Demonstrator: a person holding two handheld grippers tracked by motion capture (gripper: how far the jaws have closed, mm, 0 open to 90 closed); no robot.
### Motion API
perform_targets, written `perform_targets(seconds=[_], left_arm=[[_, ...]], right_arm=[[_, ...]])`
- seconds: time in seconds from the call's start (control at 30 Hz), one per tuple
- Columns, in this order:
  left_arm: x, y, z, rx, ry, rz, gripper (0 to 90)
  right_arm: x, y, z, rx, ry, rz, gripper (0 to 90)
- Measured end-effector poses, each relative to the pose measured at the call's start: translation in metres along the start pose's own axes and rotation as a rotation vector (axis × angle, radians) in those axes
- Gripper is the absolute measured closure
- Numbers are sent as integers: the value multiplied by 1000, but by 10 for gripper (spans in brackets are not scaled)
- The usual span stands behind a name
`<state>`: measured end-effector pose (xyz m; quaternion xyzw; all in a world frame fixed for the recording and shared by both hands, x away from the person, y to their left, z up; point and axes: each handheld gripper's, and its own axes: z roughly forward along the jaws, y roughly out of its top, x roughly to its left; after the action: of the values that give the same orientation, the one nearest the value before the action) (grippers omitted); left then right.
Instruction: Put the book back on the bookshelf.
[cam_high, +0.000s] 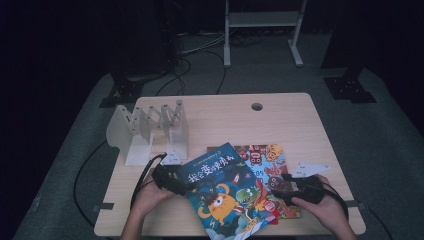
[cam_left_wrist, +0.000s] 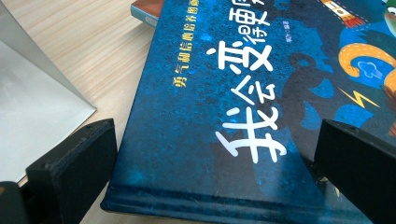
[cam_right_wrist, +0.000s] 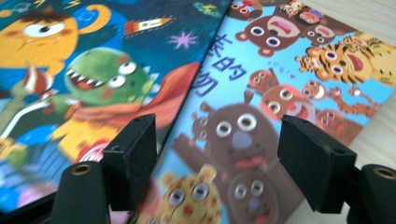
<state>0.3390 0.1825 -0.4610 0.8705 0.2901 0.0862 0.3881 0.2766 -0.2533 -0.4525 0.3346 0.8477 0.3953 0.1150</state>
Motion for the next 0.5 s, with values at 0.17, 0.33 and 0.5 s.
perform_targets(seconds=[0.17, 0.33, 0.5], left_arm=[[0, 0, 0, 4, 1, 2, 0], [0, 0, 0, 1, -1, -4, 0], [0, 0, 0, 2, -2, -5, 0]], right_arm=[[9, -10, -12, 4, 2, -17, 272], [16, -22, -20, 12, -6, -7, 269], [22, -33, -23, 12, 4, -8, 269]])
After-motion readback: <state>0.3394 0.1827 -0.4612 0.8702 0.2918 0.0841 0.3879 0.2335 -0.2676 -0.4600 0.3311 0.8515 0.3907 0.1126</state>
